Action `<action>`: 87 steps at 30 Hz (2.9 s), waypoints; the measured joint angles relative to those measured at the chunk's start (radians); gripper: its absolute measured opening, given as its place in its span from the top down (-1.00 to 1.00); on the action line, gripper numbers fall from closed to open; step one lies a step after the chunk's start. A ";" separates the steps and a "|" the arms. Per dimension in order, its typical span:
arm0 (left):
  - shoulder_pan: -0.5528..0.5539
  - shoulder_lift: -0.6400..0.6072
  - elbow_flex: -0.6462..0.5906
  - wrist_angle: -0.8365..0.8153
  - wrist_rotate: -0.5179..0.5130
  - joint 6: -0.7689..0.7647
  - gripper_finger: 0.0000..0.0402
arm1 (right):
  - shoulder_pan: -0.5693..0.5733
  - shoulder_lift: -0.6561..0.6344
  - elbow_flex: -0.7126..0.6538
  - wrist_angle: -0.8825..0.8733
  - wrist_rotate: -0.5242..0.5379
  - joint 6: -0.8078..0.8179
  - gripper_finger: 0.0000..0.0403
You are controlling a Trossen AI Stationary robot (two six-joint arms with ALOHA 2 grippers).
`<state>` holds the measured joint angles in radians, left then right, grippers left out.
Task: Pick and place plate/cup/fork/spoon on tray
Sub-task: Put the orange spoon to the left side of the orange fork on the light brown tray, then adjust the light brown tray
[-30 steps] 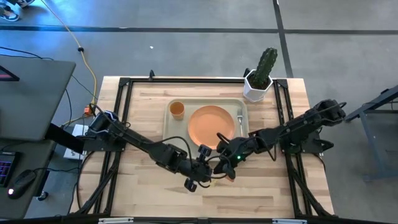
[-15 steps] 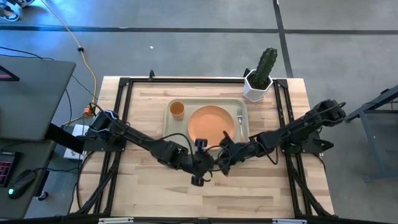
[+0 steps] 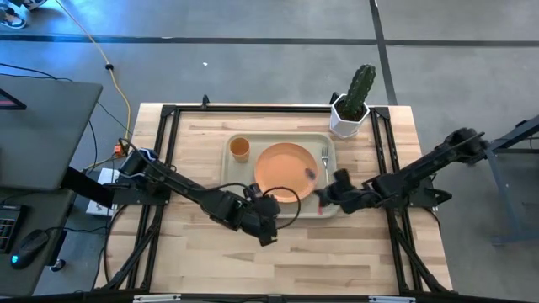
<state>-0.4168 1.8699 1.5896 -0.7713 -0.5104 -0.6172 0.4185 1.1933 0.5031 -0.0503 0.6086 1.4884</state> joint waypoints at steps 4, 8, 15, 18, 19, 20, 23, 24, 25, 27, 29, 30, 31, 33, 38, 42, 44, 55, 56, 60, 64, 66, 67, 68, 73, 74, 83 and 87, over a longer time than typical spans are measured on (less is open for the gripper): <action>0.001 -0.024 0.000 -0.132 -0.002 -0.001 0.31 | -0.050 -0.090 -0.096 -0.033 0.068 0.085 1.00; 0.002 -0.051 -0.002 -0.212 -0.051 -0.002 0.31 | -0.130 -0.108 -0.140 -0.079 0.039 0.157 1.00; 0.050 -0.060 -0.002 -0.399 -0.231 0.008 0.31 | -0.282 -0.063 -0.141 -0.163 -0.069 0.203 1.00; 0.091 -0.060 -0.003 -0.471 -0.222 0.025 0.31 | -0.323 -0.040 -0.140 -0.155 -0.141 0.179 1.00; 0.104 -0.060 -0.003 -0.499 -0.218 0.025 0.31 | -0.330 -0.025 -0.139 -0.123 -0.158 0.166 1.00; 0.114 -0.060 -0.003 -0.532 -0.211 0.026 0.31 | -0.334 -0.017 -0.139 -0.107 -0.174 0.147 1.00; 0.142 -0.060 -0.003 -0.625 -0.216 0.027 0.31 | -0.341 0.005 -0.137 -0.071 -0.195 0.122 1.00; 0.151 -0.060 -0.003 -0.642 -0.228 0.027 0.31 | -0.347 0.007 -0.137 -0.082 -0.195 0.122 1.00; 0.161 -0.060 -0.003 -0.657 -0.237 0.027 0.31 | -0.354 0.012 -0.138 -0.081 -0.193 0.121 1.00; 0.181 -0.068 -0.004 -0.665 -0.246 0.035 0.31 | -0.368 0.027 -0.137 -0.068 -0.194 0.123 1.00; 0.203 -0.082 -0.002 -0.662 -0.259 0.047 0.31 | -0.385 0.038 -0.138 -0.052 -0.193 0.117 1.00; 0.214 -0.089 -0.002 -0.662 -0.259 0.053 0.31 | -0.394 0.050 -0.137 -0.031 -0.198 0.108 1.00; 0.224 -0.094 -0.002 -0.661 -0.259 0.053 0.31 | -0.406 0.056 -0.138 -0.028 -0.208 0.095 1.00; 0.246 -0.107 -0.003 -0.657 -0.262 0.053 0.32 | -0.431 0.090 -0.137 0.032 -0.235 0.018 1.00; 0.281 -0.166 -0.003 -0.664 -0.270 0.072 0.35 | -0.474 0.135 -0.138 0.089 -0.296 -0.056 1.00; 0.297 -0.234 -0.009 -0.682 -0.277 0.069 0.38 | -0.488 0.153 -0.138 0.151 -0.294 -0.064 1.00; 0.301 -0.281 -0.033 -0.690 -0.278 0.058 0.39 | -0.497 0.156 -0.137 0.167 -0.297 -0.065 1.00; 0.272 -0.589 -0.275 -0.681 -0.170 -0.112 0.42 | -0.536 0.180 -0.137 0.172 -0.375 -0.053 0.59; 0.262 -0.609 -0.291 -0.682 -0.167 -0.123 0.42 | -0.536 0.180 -0.137 0.177 -0.374 -0.050 0.53; 0.230 -0.673 -0.342 -0.674 -0.163 -0.140 0.42 | -0.529 0.172 -0.137 0.189 -0.364 -0.049 0.33; 0.217 -0.732 -0.374 -0.677 -0.164 -0.136 0.42 | -0.514 0.115 -0.138 0.154 -0.294 -0.027 0.23; 0.219 -0.762 -0.381 -0.681 -0.169 -0.107 0.42 | -0.513 0.063 -0.138 0.128 -0.256 -0.031 0.22; 0.221 -0.776 -0.381 -0.678 -0.180 -0.090 0.42 | -0.514 0.032 -0.138 0.112 -0.242 -0.035 0.22; 0.223 -0.791 -0.381 -0.671 -0.194 -0.073 0.42 | -0.514 0.001 -0.138 0.099 -0.226 -0.050 0.22; 0.254 -0.861 -0.381 -0.520 -0.249 0.141 0.42 | -0.514 -0.152 -0.138 0.078 -0.165 -0.140 0.22; 0.264 -0.869 -0.381 -0.476 -0.249 0.212 0.42 | -0.514 -0.179 -0.138 0.070 -0.144 -0.150 0.21; 0.391 -0.879 -0.404 -0.154 -0.049 0.591 0.42 | -0.514 -0.340 -0.138 0.304 -0.019 -0.365 0.22; 0.463 -0.889 -0.516 0.232 0.282 0.752 0.42 | -0.519 -0.328 -0.119 0.487 -0.026 -0.487 0.24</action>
<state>0.0466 0.9808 1.0733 -0.5391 -0.2279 0.1346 -0.1009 0.8651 0.3842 0.4364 0.5823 1.0017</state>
